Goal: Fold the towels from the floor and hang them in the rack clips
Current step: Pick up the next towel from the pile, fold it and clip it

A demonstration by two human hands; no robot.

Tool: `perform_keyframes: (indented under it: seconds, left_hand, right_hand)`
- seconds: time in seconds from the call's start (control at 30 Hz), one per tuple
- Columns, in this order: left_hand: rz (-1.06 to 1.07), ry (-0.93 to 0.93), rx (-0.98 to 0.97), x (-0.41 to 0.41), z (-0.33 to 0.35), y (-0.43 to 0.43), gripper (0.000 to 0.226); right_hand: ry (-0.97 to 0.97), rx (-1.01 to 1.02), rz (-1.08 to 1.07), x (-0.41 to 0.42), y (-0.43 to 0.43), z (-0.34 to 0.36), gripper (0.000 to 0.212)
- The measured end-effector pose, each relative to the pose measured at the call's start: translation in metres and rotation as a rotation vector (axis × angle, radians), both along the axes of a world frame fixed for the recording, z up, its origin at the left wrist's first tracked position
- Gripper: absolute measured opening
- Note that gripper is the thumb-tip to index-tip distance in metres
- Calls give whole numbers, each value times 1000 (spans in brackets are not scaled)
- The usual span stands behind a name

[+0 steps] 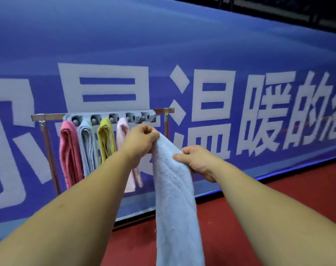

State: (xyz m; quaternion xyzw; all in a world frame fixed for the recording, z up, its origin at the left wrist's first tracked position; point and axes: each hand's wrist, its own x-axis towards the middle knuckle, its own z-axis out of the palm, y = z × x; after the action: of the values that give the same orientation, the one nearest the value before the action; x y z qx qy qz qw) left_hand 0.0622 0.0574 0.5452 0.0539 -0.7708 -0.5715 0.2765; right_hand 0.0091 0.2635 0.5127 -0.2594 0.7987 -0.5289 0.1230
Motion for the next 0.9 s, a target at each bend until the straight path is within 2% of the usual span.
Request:
perform_keyframes:
  seconds: [0.23,0.37,0.53,0.8,0.9]
  left_hand:
    - [138,76,-83,8,45,-16,11]
    - [179,119,-59,13,62,-28,12]
    - [226,109,-49,15,69,-45,13]
    - [316,99,-29,26,52,-84,13]
    - [299,58,6,25,45,-95,14]
  right_hand:
    - [98,48,1,1,16,36,32]
    - [186,85,-49,-4,27,52,35]
    - [242,146,-119,-20,41,64,54]
    - [227,188,-163,-42,50,59,49]
    - [199,213,-167,-45,41,59,41]
